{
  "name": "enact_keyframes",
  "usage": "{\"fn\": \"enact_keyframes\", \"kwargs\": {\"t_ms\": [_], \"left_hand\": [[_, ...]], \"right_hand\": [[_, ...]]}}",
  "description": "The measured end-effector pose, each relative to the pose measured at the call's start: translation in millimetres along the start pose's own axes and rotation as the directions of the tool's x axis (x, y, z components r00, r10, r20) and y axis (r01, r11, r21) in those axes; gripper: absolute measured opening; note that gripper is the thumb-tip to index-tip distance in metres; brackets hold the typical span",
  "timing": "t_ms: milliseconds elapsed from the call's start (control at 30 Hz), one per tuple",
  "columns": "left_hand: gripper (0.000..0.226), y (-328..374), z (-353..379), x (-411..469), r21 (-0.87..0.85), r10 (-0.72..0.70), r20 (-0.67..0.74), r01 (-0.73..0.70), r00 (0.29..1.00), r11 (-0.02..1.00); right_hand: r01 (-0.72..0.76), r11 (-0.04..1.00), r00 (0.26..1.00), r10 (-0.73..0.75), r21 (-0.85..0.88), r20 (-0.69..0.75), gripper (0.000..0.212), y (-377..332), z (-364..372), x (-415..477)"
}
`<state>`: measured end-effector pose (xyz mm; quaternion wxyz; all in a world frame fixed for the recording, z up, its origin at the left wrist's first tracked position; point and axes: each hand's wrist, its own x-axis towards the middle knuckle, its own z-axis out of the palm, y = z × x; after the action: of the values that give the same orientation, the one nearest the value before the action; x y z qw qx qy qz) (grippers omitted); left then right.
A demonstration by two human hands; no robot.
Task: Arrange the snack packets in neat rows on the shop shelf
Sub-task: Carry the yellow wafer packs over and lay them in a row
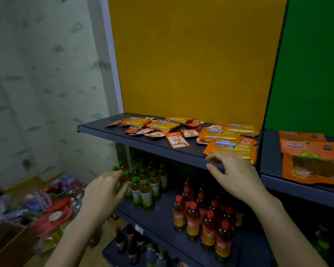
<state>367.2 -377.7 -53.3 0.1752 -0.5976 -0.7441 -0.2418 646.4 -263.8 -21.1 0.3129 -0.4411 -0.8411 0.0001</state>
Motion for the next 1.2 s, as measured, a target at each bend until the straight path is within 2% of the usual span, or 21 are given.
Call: {"fn": "enact_keyframes", "kwargs": {"t_ms": [200,367,600,700,867,967,1100,1200], "left_hand": [[0.022,-37.4,29.3,45.6,-0.046,0.017,-0.009,-0.017,1.000,0.999],[0.033,-73.0,62.0,102.3,-0.063,-0.003,-0.037,0.001,0.999,0.998],[0.035,-117.7,88.6,207.1,-0.080,-0.026,-0.093,0.018,0.995,0.997],[0.035,-131.3,98.0,244.9,-0.170,-0.080,-0.097,0.063,0.992,0.983],[0.036,-157.6,123.2,296.5,-0.186,-0.158,0.023,0.159,0.987,0.970],[0.043,-173.0,140.2,326.1,-0.188,-0.159,0.078,0.171,0.984,0.967],[0.064,-187.7,161.3,368.2,-0.180,-0.138,0.176,0.170,0.975,0.969],[0.081,-193.6,172.1,397.2,-0.073,-0.127,0.217,0.146,0.968,0.987]], "right_hand": [[-0.016,1.000,1.000,0.016,0.002,-0.004,0.023,-19.9,39.6,51.4],[-0.032,0.999,0.999,0.032,0.024,0.003,0.023,-23.9,79.5,105.5],[-0.137,0.990,0.990,0.137,-0.019,0.024,0.033,-21.5,115.9,199.0],[-0.190,0.981,0.981,0.191,-0.028,0.016,0.036,-21.8,127.8,229.9],[-0.252,0.961,0.964,0.260,-0.110,0.056,0.044,-21.2,147.3,265.8],[-0.296,0.943,0.945,0.312,-0.152,0.097,0.047,-20.3,157.5,281.5],[-0.394,0.894,0.898,0.424,-0.212,0.118,0.052,-23.2,168.4,299.2],[-0.476,0.837,0.840,0.524,-0.271,0.143,0.058,-27.7,173.9,312.3]]}}
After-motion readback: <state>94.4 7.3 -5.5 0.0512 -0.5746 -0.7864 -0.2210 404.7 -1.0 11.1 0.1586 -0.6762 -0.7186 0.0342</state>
